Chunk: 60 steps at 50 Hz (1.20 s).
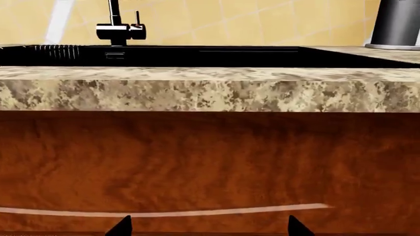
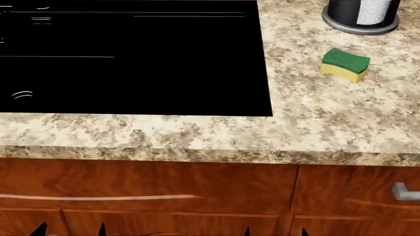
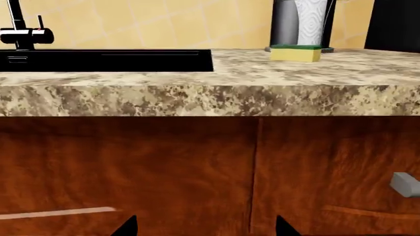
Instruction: Pick the pan and sponge and place them into the sink. Then turn on the water.
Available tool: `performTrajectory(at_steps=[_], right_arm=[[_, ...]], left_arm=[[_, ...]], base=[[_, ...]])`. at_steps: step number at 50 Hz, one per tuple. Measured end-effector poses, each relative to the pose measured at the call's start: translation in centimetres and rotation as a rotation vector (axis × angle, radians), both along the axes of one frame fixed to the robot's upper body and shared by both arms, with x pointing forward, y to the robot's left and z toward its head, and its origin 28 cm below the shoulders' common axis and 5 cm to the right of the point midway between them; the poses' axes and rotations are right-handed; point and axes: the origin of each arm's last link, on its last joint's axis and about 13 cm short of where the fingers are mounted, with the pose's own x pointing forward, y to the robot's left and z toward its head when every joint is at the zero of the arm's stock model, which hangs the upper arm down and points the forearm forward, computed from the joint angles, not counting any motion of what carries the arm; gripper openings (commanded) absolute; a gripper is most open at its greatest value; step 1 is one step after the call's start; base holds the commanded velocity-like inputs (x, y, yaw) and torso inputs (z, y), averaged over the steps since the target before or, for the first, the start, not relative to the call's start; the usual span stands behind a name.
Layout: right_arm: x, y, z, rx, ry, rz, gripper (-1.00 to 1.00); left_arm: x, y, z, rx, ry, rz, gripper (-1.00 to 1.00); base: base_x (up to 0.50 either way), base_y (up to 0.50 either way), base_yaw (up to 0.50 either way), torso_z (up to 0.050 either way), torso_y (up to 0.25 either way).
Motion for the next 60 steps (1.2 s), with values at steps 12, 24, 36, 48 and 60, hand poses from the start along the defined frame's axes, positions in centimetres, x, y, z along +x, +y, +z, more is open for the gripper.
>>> performTrajectory(at_steps=[12, 24, 36, 48, 60], right_arm=[[-0.04, -0.03, 0.01, 0.001, -0.004, -0.003, 1.0], [-0.04, -0.06, 0.02, 0.001, -0.01, 0.0, 1.0], [0.01, -0.07, 0.05, -0.001, -0.014, 0.005, 1.0], [0.04, -0.06, 0.07, -0.001, -0.015, 0.007, 1.0], [0.01, -0.02, 0.09, -0.003, -0.015, 0.007, 1.0]], left_arm=[[-0.1, 0.1, -0.04, -0.005, 0.005, 0.004, 1.0], [-0.17, 0.16, -0.05, -0.006, 0.007, 0.007, 1.0], [-0.08, 0.16, 0.0, -0.008, 0.007, 0.011, 1.0], [-0.02, 0.08, 0.04, 0.005, 0.009, 0.012, 1.0], [-0.04, 0.0, 0.07, 0.012, 0.001, 0.011, 1.0]], base=[[0.01, -0.49, 0.0, 0.0, 0.0], [0.18, -0.36, 0.0, 0.0, 0.0], [0.23, -0.2, 0.0, 0.0, 0.0], [0.0, 0.0, 0.0, 0.0, 0.0], [0.0, 0.0, 0.0, 0.0, 0.0]])
